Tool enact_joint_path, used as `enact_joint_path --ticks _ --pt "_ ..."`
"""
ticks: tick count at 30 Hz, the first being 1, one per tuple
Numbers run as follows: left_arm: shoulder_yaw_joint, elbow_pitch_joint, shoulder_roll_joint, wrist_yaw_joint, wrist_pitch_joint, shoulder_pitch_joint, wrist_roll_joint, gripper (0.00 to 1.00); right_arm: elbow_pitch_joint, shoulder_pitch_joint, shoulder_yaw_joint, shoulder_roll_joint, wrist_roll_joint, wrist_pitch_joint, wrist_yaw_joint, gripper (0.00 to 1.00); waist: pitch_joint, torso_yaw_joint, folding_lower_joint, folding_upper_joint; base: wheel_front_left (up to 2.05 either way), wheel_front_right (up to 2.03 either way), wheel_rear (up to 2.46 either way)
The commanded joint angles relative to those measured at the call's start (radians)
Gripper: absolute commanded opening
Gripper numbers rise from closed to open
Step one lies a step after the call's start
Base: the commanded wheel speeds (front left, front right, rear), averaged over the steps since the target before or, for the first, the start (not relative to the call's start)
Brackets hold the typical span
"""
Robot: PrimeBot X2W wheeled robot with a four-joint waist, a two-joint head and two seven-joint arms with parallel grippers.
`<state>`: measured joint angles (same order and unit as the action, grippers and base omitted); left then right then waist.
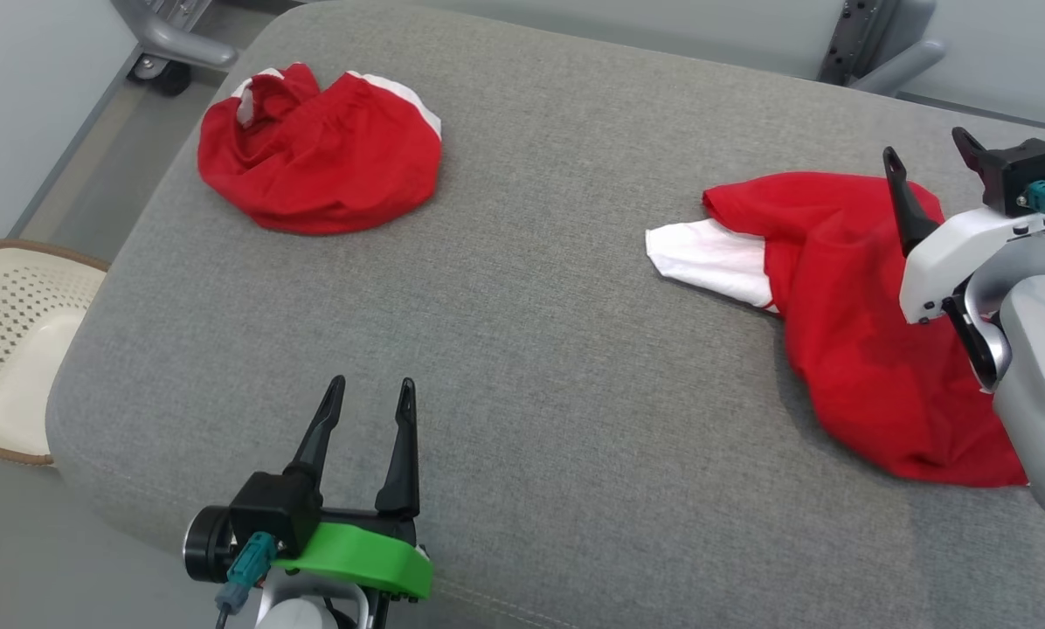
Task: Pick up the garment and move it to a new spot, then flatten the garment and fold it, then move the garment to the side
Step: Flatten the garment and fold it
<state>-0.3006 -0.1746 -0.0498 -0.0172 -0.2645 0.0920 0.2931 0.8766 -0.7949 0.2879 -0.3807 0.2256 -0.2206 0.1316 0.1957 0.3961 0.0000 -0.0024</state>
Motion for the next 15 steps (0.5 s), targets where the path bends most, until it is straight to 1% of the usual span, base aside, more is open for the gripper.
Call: enact_joint_path --ticks 1,4,7,9,11,13,15 --pt "0.004 0.000 -0.001 0.002 0.000 -0.002 -0.012 1.00 -0.005 -0.013 0.002 -0.001 -0.006 -0.010 -0.002 1.00 -0.012 -0.021 0.0000 0.0024 0.00 0.00 0.00" --pt "0.008 -0.001 -0.001 0.004 0.000 -0.007 -0.017 1.00 -0.043 -0.003 0.027 0.025 -0.001 -0.027 -0.002 1.00 -0.023 -0.046 0.0000 0.0024 0.00 0.00 0.00" --pt "0.009 -0.004 -0.001 0.006 0.000 -0.015 -0.021 1.00 -0.097 0.043 0.095 0.061 0.040 -0.015 -0.002 1.00 -0.033 -0.067 0.0000 0.0024 0.00 0.00 0.00" --pt "0.009 -0.005 -0.001 0.006 0.000 -0.017 -0.021 1.00 -0.140 0.070 0.161 0.073 0.076 0.021 -0.002 1.00 -0.037 -0.076 0.0000 0.0024 0.00 0.00 0.00" --pt "0.011 -0.006 -0.001 0.008 0.000 -0.015 -0.021 1.00 -0.178 0.093 0.220 0.070 0.113 0.071 -0.002 1.00 -0.039 -0.082 0.0000 0.0024 0.00 0.00 0.00" --pt "0.012 -0.006 -0.001 0.008 0.000 -0.013 -0.023 1.00 -0.203 0.115 0.264 0.060 0.128 0.123 -0.002 1.00 -0.039 -0.086 0.0000 0.0024 0.00 0.00 0.00" --pt "0.013 -0.005 -0.001 0.010 0.000 -0.010 -0.024 1.00 -0.215 0.133 0.286 0.055 0.138 0.170 -0.002 1.00 -0.039 -0.087 0.0000 0.0024 0.00 0.00 0.00"
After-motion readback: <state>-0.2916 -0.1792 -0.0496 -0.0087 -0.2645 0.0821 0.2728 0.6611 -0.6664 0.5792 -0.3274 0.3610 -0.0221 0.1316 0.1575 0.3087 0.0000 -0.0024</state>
